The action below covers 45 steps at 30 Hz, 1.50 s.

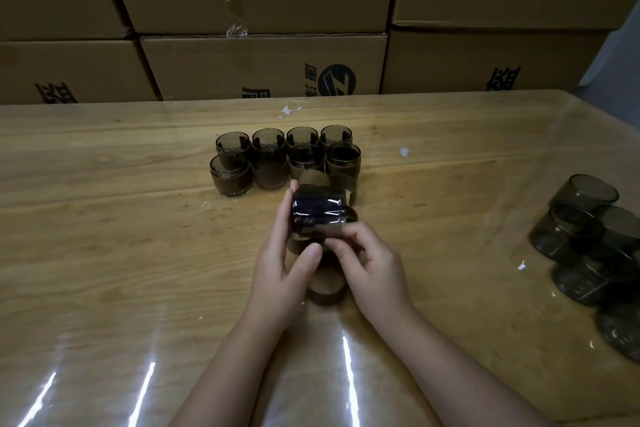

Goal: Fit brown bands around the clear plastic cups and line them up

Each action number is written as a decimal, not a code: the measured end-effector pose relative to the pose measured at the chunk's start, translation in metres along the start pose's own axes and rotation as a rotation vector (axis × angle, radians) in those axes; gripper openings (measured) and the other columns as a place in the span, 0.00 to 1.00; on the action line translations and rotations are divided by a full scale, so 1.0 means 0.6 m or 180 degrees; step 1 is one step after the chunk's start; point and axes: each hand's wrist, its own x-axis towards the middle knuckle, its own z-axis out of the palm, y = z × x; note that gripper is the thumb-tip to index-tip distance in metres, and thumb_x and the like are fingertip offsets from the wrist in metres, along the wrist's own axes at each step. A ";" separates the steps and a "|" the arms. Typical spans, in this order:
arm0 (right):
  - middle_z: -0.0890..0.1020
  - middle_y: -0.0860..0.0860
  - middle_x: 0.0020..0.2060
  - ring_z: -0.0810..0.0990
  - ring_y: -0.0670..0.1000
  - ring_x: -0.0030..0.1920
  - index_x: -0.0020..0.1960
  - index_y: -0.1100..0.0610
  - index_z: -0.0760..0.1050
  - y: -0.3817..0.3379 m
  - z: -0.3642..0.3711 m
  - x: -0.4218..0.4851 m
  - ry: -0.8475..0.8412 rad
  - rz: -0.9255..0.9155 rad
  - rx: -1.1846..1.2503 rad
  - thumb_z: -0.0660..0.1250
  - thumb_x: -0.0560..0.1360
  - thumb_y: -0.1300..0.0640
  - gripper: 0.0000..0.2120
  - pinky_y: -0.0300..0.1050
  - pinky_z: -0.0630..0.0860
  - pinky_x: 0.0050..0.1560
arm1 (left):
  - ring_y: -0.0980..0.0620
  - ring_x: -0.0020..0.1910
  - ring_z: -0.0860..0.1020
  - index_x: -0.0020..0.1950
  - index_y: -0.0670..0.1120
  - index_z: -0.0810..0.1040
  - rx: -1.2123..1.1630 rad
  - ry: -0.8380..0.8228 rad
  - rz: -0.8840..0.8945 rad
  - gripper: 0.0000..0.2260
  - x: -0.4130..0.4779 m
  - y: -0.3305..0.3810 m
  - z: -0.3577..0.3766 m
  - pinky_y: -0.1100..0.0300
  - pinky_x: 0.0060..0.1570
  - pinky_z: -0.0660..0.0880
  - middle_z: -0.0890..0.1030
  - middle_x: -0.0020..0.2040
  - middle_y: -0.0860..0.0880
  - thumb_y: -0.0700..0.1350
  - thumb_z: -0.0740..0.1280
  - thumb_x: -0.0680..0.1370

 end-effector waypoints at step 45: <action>0.69 0.55 0.63 0.75 0.54 0.59 0.53 0.52 0.74 -0.014 0.001 -0.008 -0.0409 -0.1252 -0.0681 0.65 0.77 0.57 0.06 0.41 0.72 0.63 | 0.54 0.17 0.64 0.37 0.45 0.79 -0.1580 0.0302 -0.1399 0.28 0.016 0.011 -0.011 0.67 0.19 0.61 0.68 0.22 0.47 0.66 0.53 0.74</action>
